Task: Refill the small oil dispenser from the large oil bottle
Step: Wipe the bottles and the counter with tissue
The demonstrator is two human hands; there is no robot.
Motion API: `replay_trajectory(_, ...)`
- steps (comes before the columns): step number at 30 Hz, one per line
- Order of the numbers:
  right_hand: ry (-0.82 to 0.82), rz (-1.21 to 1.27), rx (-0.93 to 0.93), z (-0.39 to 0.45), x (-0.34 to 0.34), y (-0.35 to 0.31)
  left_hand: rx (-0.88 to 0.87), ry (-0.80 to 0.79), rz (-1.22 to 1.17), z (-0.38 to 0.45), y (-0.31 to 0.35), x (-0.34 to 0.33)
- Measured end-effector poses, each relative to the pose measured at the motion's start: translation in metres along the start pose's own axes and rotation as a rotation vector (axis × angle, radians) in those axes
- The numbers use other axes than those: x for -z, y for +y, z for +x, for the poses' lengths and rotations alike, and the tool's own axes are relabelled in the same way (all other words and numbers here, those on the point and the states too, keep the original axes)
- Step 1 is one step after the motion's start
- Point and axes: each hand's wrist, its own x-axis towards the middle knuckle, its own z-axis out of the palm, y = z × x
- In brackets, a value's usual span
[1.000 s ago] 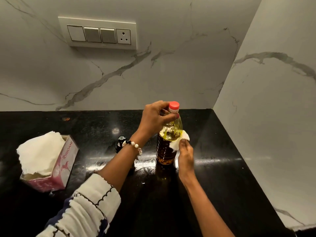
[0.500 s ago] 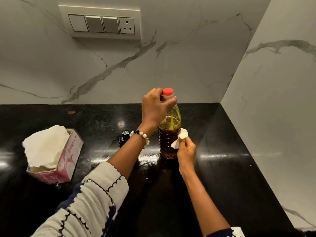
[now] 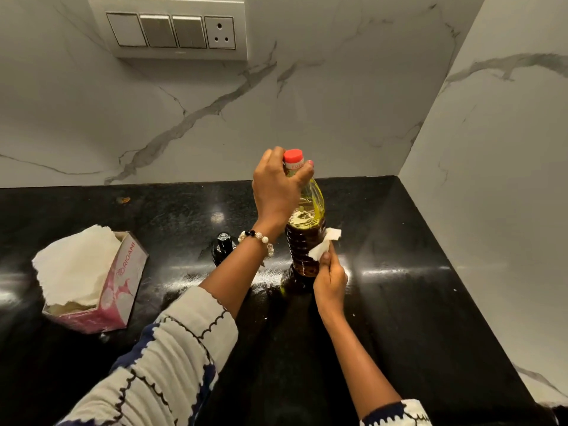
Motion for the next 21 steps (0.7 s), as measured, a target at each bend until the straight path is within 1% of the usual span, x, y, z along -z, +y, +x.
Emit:
replay_trajectory(2,0.027,-0.016,-0.011,0.004,0.006,-0.006,-0.01,-0.006,0.003,-0.001,0.001,-0.001)
replay_trajectory(6,0.104,0.038,-0.005,0.019,0.015,-0.031,-0.033,-0.021,0.006,-0.003,0.005,-0.003)
replay_trajectory(9,0.116,0.007,0.03,0.026,0.02,-0.045,-0.033,-0.022,0.003,-0.003,0.004,-0.002)
replay_trajectory(10,0.112,-0.003,0.03,0.027,0.022,-0.046,-0.029,-0.02,0.001,-0.003,0.003,-0.001)
replay_trajectory(12,0.069,0.053,0.05,0.028,0.024,-0.049,-0.02,-0.015,0.0,-0.001,0.0,0.002)
replay_trajectory(15,-0.075,0.229,0.088,0.028,0.02,-0.052,-0.011,-0.006,-0.001,0.001,-0.004,0.005)
replay_trajectory(17,-0.149,0.301,0.085,0.027,0.014,-0.056,-0.007,-0.002,-0.012,0.001,-0.006,0.005)
replay_trajectory(19,-0.137,0.321,0.074,0.024,0.006,-0.053,0.002,0.016,-0.021,0.001,-0.008,0.005)
replay_trajectory(21,-0.061,0.246,0.085,0.019,0.0,-0.044,0.015,0.036,-0.027,0.003,-0.011,0.006)
